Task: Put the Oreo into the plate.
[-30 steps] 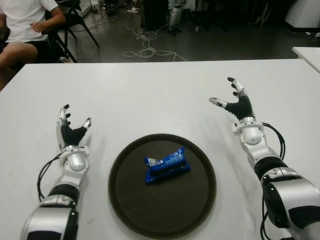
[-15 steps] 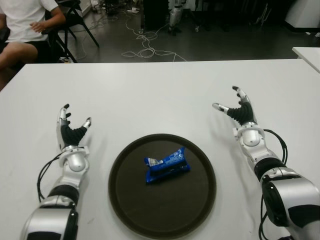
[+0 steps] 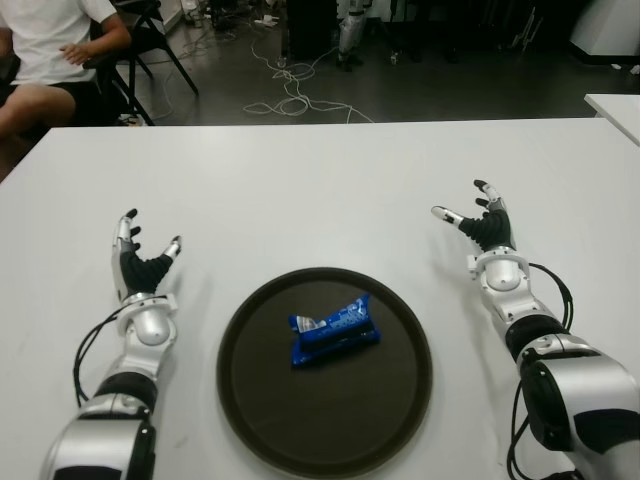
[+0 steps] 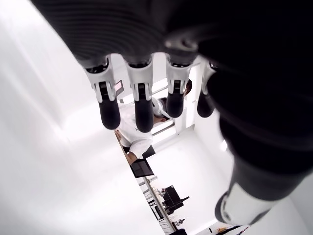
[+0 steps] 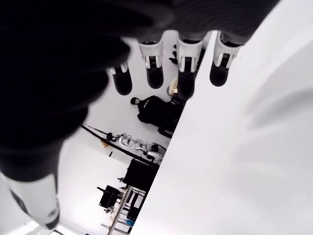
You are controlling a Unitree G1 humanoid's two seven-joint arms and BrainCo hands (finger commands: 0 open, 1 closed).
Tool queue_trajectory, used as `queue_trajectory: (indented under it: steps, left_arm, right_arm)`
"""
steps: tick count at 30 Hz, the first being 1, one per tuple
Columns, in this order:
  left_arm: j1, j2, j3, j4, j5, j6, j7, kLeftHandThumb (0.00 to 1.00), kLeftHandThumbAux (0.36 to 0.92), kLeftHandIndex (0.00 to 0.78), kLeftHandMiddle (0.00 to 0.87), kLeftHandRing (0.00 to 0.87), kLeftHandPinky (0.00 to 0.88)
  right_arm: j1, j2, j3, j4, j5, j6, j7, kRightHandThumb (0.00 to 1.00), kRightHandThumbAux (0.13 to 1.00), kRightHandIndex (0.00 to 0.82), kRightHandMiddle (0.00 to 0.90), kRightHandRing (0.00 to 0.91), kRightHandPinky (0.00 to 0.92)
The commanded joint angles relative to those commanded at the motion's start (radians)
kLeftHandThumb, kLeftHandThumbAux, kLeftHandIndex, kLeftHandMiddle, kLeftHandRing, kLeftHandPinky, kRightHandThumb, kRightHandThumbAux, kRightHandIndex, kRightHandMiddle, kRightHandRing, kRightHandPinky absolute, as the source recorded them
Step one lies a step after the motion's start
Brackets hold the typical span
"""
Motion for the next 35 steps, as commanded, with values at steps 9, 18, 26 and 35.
queue_trajectory:
  steps: [9, 18, 26, 35]
  left_arm:
    - [-0.003, -0.002, 0.007, -0.001, -0.009, 0.006, -0.02, 0.265, 0.776, 0.106, 0.103, 0.126, 0.186]
    - [-0.006, -0.001, 0.013, -0.001, -0.009, 0.018, -0.023, 0.225, 0.766, 0.107, 0.122, 0.142, 0.185]
    - [-0.008, 0.0, 0.015, -0.002, -0.01, 0.022, -0.027, 0.249, 0.774, 0.116, 0.12, 0.142, 0.188]
    - [-0.009, 0.002, 0.012, 0.001, -0.005, 0.028, -0.022, 0.265, 0.77, 0.124, 0.128, 0.149, 0.207]
  right_arm:
    - [-0.009, 0.004, -0.009, -0.004, 0.012, 0.032, 0.017, 0.0, 0.718, 0.145, 0.197, 0.33, 0.303]
    - [-0.009, 0.008, -0.014, -0.004, 0.016, 0.044, 0.015, 0.0, 0.758, 0.136, 0.199, 0.417, 0.376]
    - [-0.009, 0.01, -0.011, -0.007, 0.014, 0.041, 0.01, 0.0, 0.757, 0.096, 0.132, 0.201, 0.211]
    - [-0.008, 0.008, 0.009, -0.012, -0.008, 0.046, -0.011, 0.0, 0.756, 0.09, 0.076, 0.089, 0.074]
